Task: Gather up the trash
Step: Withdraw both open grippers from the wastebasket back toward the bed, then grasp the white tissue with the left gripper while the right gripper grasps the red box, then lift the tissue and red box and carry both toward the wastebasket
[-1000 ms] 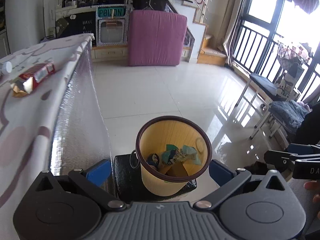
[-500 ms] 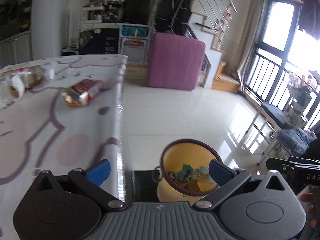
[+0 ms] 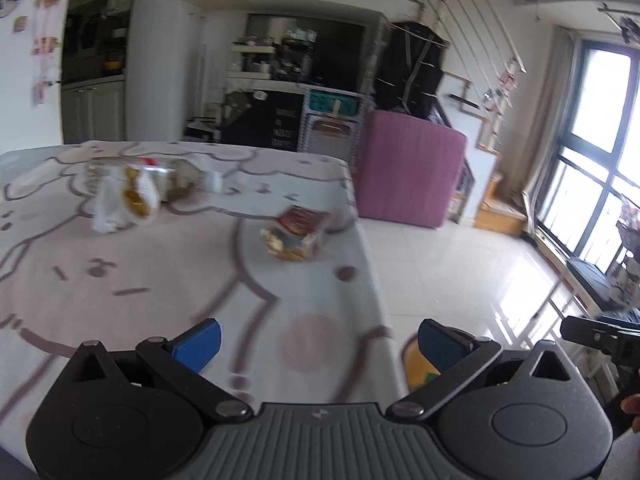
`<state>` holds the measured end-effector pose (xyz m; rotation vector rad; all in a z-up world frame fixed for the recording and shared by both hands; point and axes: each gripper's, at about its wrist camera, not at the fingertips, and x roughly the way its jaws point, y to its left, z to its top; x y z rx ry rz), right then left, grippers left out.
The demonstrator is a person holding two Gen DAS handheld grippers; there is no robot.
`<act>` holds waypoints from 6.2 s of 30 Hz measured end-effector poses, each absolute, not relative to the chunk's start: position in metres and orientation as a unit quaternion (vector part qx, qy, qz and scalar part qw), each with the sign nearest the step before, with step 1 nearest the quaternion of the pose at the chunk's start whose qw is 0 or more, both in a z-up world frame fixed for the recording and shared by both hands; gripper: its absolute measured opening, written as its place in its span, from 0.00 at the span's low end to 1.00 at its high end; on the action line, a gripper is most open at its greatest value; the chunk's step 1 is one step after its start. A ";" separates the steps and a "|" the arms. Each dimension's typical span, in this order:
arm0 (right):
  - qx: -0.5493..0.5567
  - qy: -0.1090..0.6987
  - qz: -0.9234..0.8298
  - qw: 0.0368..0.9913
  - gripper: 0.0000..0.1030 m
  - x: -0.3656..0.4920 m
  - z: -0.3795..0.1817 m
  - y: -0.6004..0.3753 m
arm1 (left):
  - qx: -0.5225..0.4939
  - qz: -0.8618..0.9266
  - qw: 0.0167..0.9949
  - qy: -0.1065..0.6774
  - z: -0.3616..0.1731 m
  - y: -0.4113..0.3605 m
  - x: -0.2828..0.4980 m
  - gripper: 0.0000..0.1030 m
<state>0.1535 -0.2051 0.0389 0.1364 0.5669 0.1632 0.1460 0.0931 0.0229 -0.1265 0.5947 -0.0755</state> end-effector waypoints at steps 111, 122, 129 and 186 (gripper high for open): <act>-0.078 0.306 0.432 0.845 0.50 0.225 0.013 0.105 | -0.091 -0.054 0.937 0.333 -0.015 0.291 0.175 0.49; -0.086 0.305 0.447 0.836 0.50 0.231 0.008 0.104 | -0.221 -0.098 0.919 0.310 -0.011 0.317 0.172 0.85; -0.066 0.307 0.444 0.839 0.50 0.229 0.008 0.097 | -0.183 -0.095 0.924 0.324 -0.010 0.301 0.185 0.85; 0.028 0.277 0.242 0.930 0.50 0.180 0.062 -0.086 | -0.040 -0.007 0.965 0.259 0.059 0.142 0.140 0.15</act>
